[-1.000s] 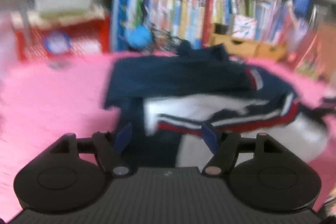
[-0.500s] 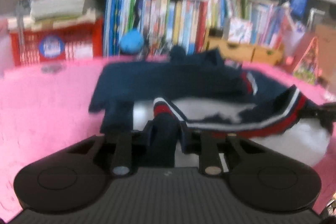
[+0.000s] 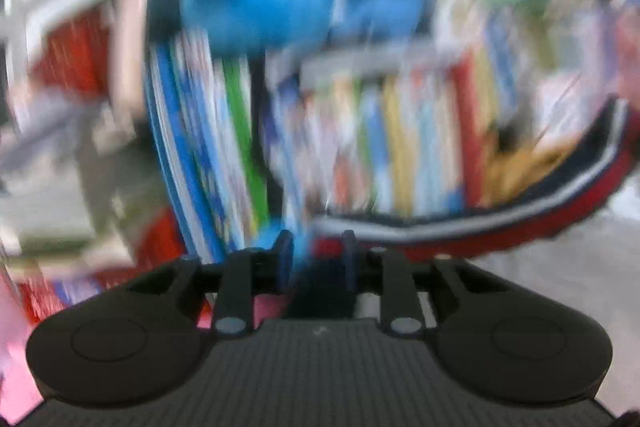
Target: Fold clothes
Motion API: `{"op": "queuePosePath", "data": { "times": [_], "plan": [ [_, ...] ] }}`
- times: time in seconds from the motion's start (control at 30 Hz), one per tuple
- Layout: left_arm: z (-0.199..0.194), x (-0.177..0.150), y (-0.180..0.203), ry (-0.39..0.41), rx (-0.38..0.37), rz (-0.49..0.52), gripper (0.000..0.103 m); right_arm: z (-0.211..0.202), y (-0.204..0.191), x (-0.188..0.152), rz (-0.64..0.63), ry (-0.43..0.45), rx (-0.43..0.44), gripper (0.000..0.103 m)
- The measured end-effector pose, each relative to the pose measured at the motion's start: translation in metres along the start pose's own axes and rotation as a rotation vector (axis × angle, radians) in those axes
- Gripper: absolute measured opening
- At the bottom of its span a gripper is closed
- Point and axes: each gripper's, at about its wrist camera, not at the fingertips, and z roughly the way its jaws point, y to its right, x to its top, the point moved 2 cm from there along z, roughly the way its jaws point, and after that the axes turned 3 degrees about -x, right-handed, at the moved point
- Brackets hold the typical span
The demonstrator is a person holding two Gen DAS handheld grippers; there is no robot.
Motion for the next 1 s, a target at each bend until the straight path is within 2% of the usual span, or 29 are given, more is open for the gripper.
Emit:
{"op": "queuePosePath", "data": {
  "times": [0.1, 0.2, 0.3, 0.37, 0.43, 0.5, 0.67, 0.77, 0.87, 1.0],
  "plan": [
    [0.042, -0.035, 0.003, -0.143, 0.017, -0.006, 0.024, 0.058, -0.012, -0.032, -0.06, -0.136, -0.046, 0.019],
    [0.052, -0.047, 0.003, -0.172, 0.014, -0.006, 0.024, 0.083, -0.019, -0.062, -0.112, -0.21, -0.048, 0.022],
    [0.047, -0.049, 0.001, -0.174, 0.057, 0.022, 0.029, 0.087, -0.027, -0.075, -0.156, -0.221, -0.059, 0.026],
    [0.037, -0.046, -0.004, -0.154, 0.08, 0.01, 0.032, 0.087, -0.031, -0.077, -0.191, -0.221, -0.084, 0.03],
    [0.014, -0.043, -0.009, -0.108, 0.056, -0.02, 0.037, 0.084, -0.034, -0.075, -0.228, -0.216, -0.119, 0.041],
    [-0.013, -0.042, -0.01, -0.066, 0.019, -0.014, 0.043, 0.072, -0.035, -0.071, -0.279, -0.182, -0.171, 0.063],
    [-0.082, -0.052, 0.018, 0.0, -0.03, 0.092, 0.048, 0.015, -0.049, -0.071, -0.403, -0.054, -0.185, 0.066],
    [-0.109, -0.063, 0.042, -0.019, -0.084, 0.126, 0.053, -0.019, -0.067, -0.071, -0.415, 0.004, -0.122, 0.071],
    [-0.118, -0.078, 0.059, -0.038, -0.075, 0.155, 0.053, -0.051, -0.092, -0.07, -0.372, 0.018, 0.029, 0.075],
    [-0.111, -0.101, 0.067, -0.11, 0.005, 0.177, 0.053, -0.067, -0.13, -0.072, -0.225, -0.074, 0.255, 0.076]
  ]
}}
